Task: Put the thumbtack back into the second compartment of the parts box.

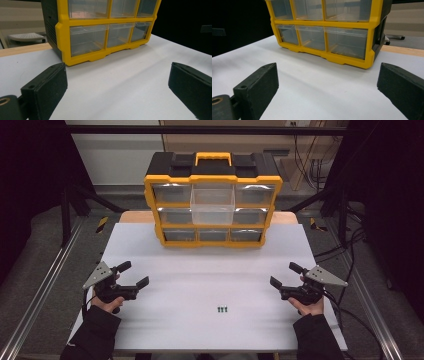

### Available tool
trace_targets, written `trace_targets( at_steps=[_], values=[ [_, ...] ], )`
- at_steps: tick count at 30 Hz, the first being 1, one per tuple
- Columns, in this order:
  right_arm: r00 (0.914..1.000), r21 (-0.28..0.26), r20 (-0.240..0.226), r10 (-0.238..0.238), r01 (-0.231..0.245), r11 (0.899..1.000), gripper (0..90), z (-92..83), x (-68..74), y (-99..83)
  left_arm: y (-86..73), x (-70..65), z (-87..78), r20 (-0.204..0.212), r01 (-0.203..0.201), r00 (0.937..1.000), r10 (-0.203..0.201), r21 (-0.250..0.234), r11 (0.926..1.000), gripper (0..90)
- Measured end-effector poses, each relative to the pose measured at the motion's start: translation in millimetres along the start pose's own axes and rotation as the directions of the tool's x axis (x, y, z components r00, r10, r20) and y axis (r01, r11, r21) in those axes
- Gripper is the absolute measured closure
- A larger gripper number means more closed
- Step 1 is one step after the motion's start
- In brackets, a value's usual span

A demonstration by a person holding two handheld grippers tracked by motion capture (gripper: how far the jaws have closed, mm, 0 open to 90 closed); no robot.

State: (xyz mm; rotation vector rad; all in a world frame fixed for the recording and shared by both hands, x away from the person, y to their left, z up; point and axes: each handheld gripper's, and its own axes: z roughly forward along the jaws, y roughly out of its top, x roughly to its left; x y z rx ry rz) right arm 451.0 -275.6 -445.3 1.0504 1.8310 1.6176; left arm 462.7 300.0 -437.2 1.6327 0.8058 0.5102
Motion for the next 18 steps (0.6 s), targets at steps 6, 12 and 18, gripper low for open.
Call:
trace_targets(
  at_steps=[6, 12, 18],
  values=[
    [1.0, 0.002, 0.0, 0.002, -0.002, 1.0, 4.7, -0.9, 2.2, 3.4, -1.1, -0.1, -0.1, -0.002, 0.002, 1.0, -0.002, -0.002, 1.0, 1.8],
    [0.9997, 0.03, -0.023, -0.008, 0.008, 1.0, 4.8, 4.3, 13.1, 9.3, -1.1, 0.0, -1.1, 0.002, 0.003, 1.0, -0.003, -0.01, 0.9999, 1.9],
    [0.9983, 0.086, -0.045, -0.035, 0.039, 0.996, 4.8, 12.9, 29.1, 14.0, -1.6, 0.1, -0.9, 0.003, 0.004, 1.0, -0.004, -0.009, 0.9999, 1.9]
  ],
)
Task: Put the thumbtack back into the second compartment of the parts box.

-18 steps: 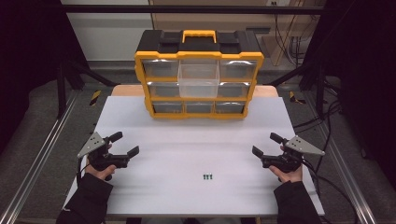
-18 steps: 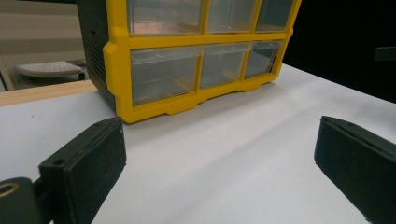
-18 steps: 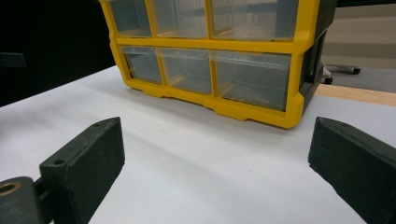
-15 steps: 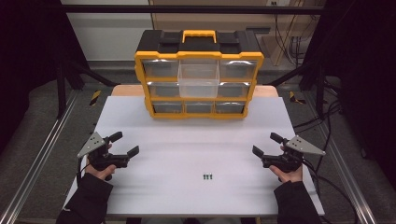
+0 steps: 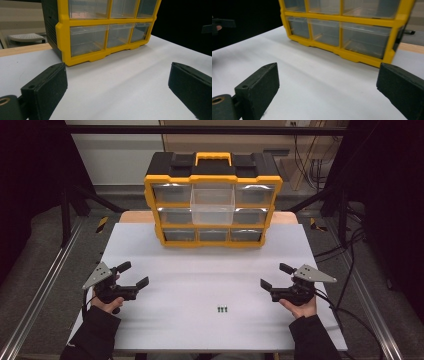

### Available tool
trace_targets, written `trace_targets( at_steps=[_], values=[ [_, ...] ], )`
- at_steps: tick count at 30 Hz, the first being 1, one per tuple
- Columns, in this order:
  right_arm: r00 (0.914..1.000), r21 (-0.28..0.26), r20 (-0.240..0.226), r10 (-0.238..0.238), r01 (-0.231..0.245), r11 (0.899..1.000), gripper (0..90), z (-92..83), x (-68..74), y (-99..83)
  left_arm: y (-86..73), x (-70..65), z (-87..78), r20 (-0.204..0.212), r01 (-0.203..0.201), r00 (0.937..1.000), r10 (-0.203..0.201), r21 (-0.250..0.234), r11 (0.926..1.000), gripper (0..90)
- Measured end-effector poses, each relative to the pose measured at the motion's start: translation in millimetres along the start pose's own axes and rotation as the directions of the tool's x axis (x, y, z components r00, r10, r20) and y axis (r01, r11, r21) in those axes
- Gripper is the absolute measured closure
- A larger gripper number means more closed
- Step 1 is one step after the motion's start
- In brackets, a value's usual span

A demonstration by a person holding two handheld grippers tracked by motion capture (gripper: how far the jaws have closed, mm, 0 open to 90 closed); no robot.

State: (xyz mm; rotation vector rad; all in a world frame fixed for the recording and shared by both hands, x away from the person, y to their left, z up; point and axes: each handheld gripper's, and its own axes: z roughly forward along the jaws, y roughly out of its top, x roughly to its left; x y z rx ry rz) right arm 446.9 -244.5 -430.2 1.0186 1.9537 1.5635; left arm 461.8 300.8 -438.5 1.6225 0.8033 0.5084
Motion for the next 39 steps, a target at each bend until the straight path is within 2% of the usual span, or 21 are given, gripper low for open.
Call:
trace_targets(
  at_steps=[10, 12, 21, 31, 35, 39],
  values=[
    [0.9991, 0.049, -0.039, -0.015, 0.017, 0.999, 5.3, 12.6, 24.5, 5.8, -0.2, -0.3, -0.1, -0.005, -0.003, 1.0, 0.004, 0.004, 1.0, 1.8],
    [0.9986, 0.077, -0.047, -0.025, 0.029, 0.997, 5.9, 18.3, 32.4, 5.7, -0.4, 0.0, 0.0, -0.006, -0.001, 1.0, 0.001, 0.003, 1.0, 1.8],
    [0.9968, 0.161, -0.076, -0.024, 0.036, 0.986, 6.4, 35.3, 48.2, -2.7, -1.3, -0.3, 0.6, -0.009, -0.004, 1.0, 0.004, 0.011, 0.9999, 1.9],
    [0.9947, 0.251, -0.097, -0.034, 0.057, 0.966, 9.4, 55.1, 72.2, -16.4, -1.1, 0.5, -0.3, -0.014, 0.002, 0.9999, -0.002, 0.005, 1.0, 1.9],
    [0.9938, 0.296, -0.098, -0.053, 0.08, 0.952, 12.0, 62.2, 82.4, -22.4, -1.2, 0.9, -0.7, -0.017, 0.002, 0.9998, -0.002, 0.007, 1.0, 1.9],
    [0.9936, 0.336, -0.105, -0.042, 0.076, 0.939, 16.6, 67.6, 86.5, -30.2, -1.2, 0.4, -0.5, -0.018, 0.002, 0.9998, -0.001, 0.006, 1.0, 1.9]
  ],
)
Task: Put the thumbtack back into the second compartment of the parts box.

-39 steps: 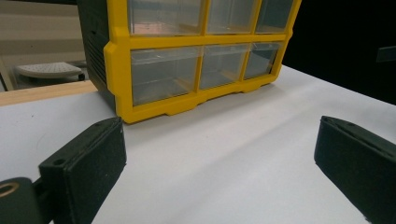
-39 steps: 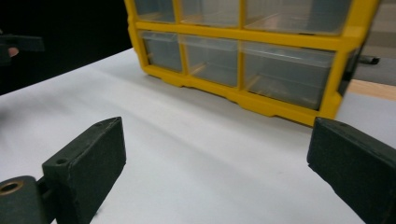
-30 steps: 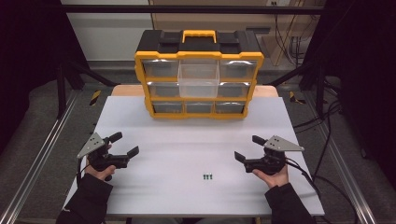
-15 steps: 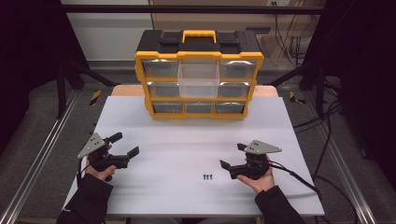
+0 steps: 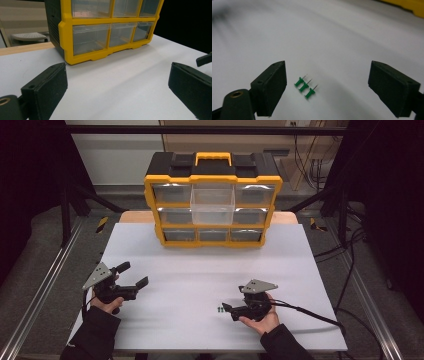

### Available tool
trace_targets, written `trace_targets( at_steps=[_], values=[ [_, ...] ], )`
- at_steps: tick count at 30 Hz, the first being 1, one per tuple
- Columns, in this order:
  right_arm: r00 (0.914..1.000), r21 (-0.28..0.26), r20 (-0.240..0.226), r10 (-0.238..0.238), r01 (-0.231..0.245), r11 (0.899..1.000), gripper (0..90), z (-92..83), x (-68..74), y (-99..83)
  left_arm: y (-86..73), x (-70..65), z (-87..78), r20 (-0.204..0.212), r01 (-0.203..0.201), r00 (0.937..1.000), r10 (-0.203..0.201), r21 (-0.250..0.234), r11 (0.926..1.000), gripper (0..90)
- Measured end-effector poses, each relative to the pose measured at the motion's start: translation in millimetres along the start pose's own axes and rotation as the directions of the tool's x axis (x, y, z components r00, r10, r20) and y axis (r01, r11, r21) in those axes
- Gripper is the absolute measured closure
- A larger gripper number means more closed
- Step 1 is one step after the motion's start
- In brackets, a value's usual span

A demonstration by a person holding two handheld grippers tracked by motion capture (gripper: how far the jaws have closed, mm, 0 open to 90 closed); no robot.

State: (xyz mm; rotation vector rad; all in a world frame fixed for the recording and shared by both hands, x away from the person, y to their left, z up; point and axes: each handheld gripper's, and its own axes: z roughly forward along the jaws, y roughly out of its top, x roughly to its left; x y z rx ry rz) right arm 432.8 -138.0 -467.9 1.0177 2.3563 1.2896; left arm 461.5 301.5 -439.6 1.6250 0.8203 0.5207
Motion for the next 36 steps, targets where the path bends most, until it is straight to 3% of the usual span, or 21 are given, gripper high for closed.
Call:
trace_targets(
  at_steps=[8, 20, 36],
  values=[
    [0.9998, 0.091, -0.014, -0.011, 0.012, 0.996, 34.6, 13.8, 3.5, -10.4, 0.1, 0.0, -0.1, -0.003, 0.0, 1.0, 0.0, 0.001, 1.0, 2.0],
    [0.9989, 0.112, -0.035, -0.031, 0.035, 0.993, 57.3, 18.2, 4.7, -13.7, -0.2, -0.2, 0.7, -0.001, -0.007, 1.0, 0.007, 0.008, 0.9999, 2.0],
    [0.9974, 0.111, -0.057, -0.045, 0.051, 0.992, 79.1, 20.6, 5.2, -15.0, -0.1, 0.0, 0.3, -0.003, -0.004, 1.0, 0.004, 0.006, 1.0, 2.1]
  ],
)
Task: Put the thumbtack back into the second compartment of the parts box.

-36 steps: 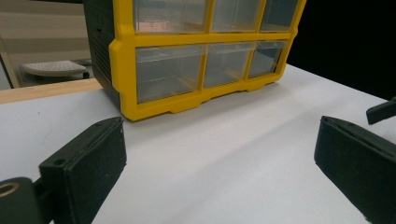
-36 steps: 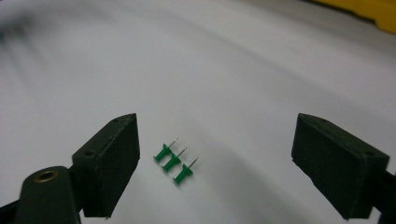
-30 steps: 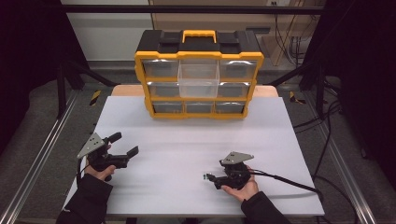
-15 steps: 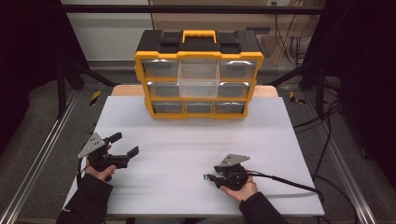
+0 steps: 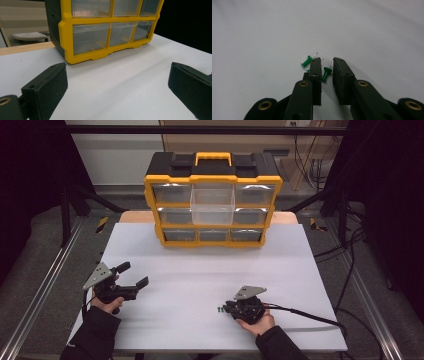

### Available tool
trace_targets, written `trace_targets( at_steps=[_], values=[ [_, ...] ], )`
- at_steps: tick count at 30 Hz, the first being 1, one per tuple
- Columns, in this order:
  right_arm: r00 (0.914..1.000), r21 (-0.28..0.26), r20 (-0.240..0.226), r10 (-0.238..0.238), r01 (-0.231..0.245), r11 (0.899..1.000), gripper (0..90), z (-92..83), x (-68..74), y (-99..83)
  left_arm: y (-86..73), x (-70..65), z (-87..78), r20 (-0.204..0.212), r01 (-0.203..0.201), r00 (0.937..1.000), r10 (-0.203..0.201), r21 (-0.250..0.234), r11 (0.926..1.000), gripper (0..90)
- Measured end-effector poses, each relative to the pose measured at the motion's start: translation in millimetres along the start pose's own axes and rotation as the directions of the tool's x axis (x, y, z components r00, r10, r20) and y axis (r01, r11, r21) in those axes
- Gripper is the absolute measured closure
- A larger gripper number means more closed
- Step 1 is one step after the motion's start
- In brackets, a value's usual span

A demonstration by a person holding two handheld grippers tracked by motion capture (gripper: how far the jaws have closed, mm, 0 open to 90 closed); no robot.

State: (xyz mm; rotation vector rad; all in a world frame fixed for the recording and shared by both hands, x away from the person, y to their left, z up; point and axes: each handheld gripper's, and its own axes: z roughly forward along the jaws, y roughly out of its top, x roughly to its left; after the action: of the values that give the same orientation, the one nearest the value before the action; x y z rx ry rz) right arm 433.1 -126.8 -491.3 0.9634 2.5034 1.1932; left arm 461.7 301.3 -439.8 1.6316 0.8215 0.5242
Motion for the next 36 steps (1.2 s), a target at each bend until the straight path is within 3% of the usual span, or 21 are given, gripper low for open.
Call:
trace_targets(
  at_steps=[4, 12, 18, 36],
  values=[
    [1.0, 0.001, 0.004, 0.002, -0.002, 1.0, 84.1, 0.3, -0.8, 0.1, 0.0, 0.0, 0.1, 0.0, -0.002, 1.0, 0.002, 0.002, 1.0, 2.2],
    [0.9993, 0.013, -0.019, 0.032, -0.031, 0.999, 85.3, -0.4, -3.4, 2.5, 0.1, 0.1, -0.3, -0.001, -0.004, 1.0, 0.004, 0.002, 1.0, 2.3],
    [0.9988, -0.007, -0.032, 0.036, -0.036, 0.999, 85.4, -8.0, -4.9, 6.9, 0.1, -0.1, -0.2, 0.0, -0.005, 1.0, 0.005, 0.002, 1.0, 2.3],
    [0.999, -0.144, -0.029, 0.035, -0.039, 0.989, 85.5, -48.2, -16.6, 30.4, -0.3, -1.0, 0.7, -0.002, -0.01, 1.0, 0.01, 0.008, 0.9999, 2.2]
  ],
)
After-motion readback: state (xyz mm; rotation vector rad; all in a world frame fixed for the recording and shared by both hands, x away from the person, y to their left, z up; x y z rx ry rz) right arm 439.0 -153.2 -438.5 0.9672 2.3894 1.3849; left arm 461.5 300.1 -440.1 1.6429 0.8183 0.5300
